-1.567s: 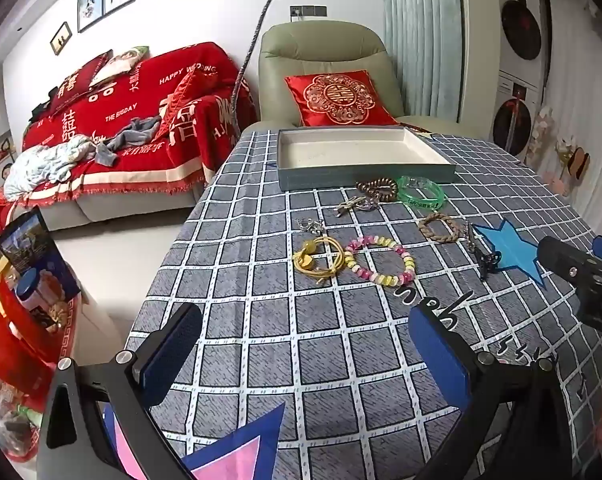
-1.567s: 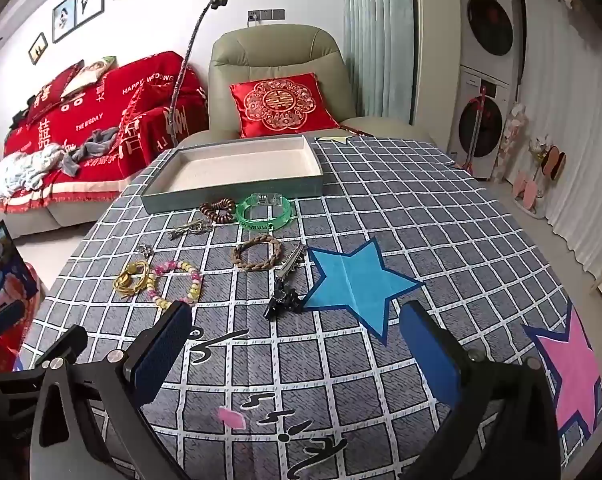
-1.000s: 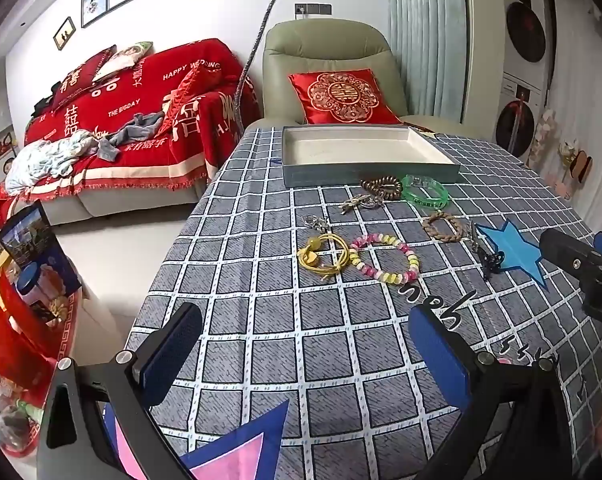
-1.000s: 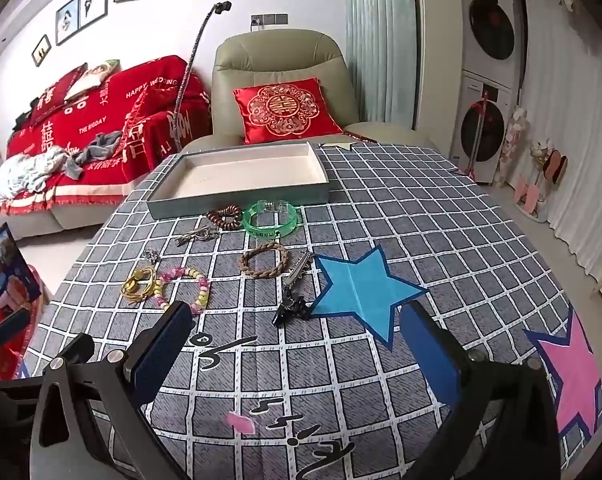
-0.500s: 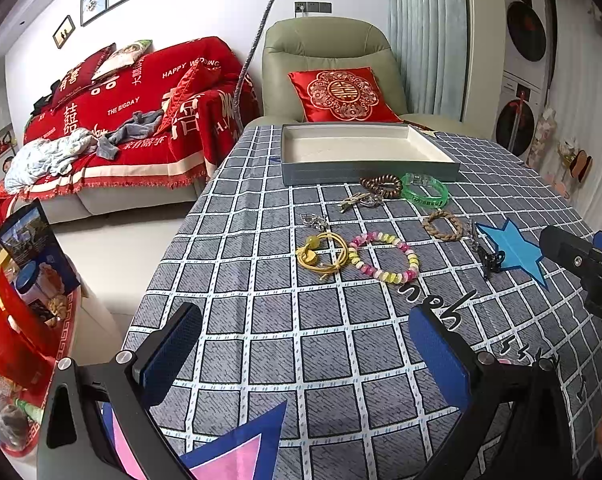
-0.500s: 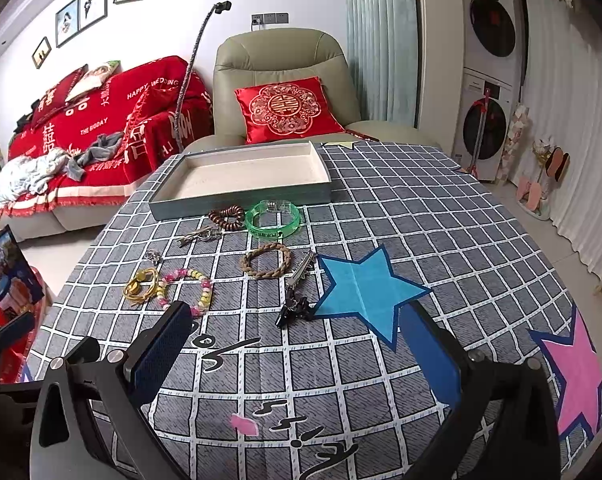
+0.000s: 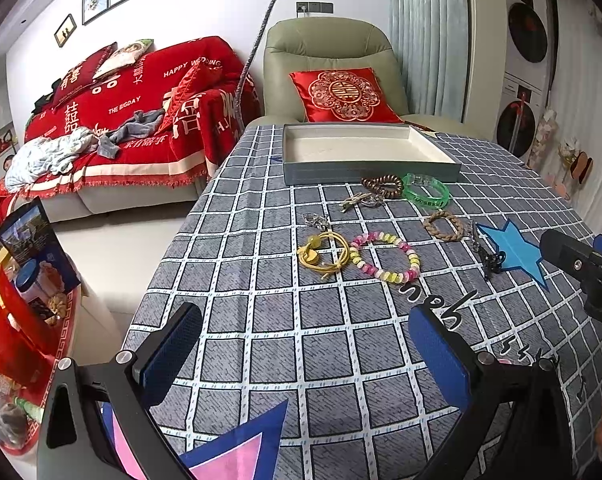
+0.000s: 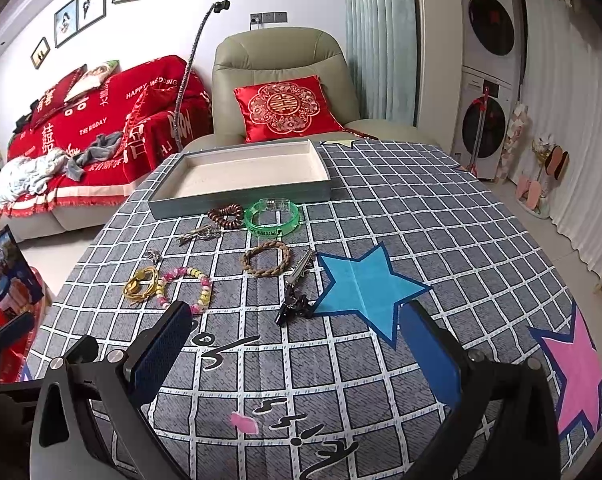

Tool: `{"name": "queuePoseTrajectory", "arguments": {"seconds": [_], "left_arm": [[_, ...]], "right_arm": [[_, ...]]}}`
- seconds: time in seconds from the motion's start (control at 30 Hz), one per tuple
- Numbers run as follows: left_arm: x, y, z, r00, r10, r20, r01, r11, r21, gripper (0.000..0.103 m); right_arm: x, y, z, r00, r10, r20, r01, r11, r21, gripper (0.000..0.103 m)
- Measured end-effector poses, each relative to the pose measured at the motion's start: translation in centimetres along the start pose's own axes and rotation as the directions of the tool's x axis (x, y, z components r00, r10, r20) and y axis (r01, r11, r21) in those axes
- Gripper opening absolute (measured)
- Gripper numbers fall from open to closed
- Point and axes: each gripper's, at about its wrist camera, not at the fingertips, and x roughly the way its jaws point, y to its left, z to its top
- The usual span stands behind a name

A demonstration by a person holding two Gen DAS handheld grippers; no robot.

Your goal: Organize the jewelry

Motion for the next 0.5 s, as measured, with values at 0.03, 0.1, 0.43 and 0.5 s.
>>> {"name": "queuePoseTrajectory", "arguments": {"seconds": [0.03,0.1,0.43,0.5], "left_arm": [[0.02,0.01,0.01,1.000,0.000,0.000,0.000,1.000,-0.001,0.103],[-0.04,0.03,-0.07,1.000,-0.001,0.002,0.001,1.000,0.000,0.103],[-0.02,0.04,-0.07,1.000,-0.002,0.001,0.002,1.000,0.000,0.103],[-0.04,0.05,-0.08,1.000,-0.001,0.002,0.001,1.000,-0.001,0.103]], "right_arm": [[-0.01,-0.02,-0.06,1.000,0.000,0.000,0.000,1.000,0.000,0.103],[-0.01,0.01,-0.09,1.000,0.002,-0.001,-0.002,1.000,0.001,0.103],[-0.14,0.04,-0.17,1.000,0.003,0.003,-0.003,1.000,0.004,0.103],[-0.17,0.06,-0.18,1.000,0.005,0.003,-0.005,1.000,0.004,0.103]]}}
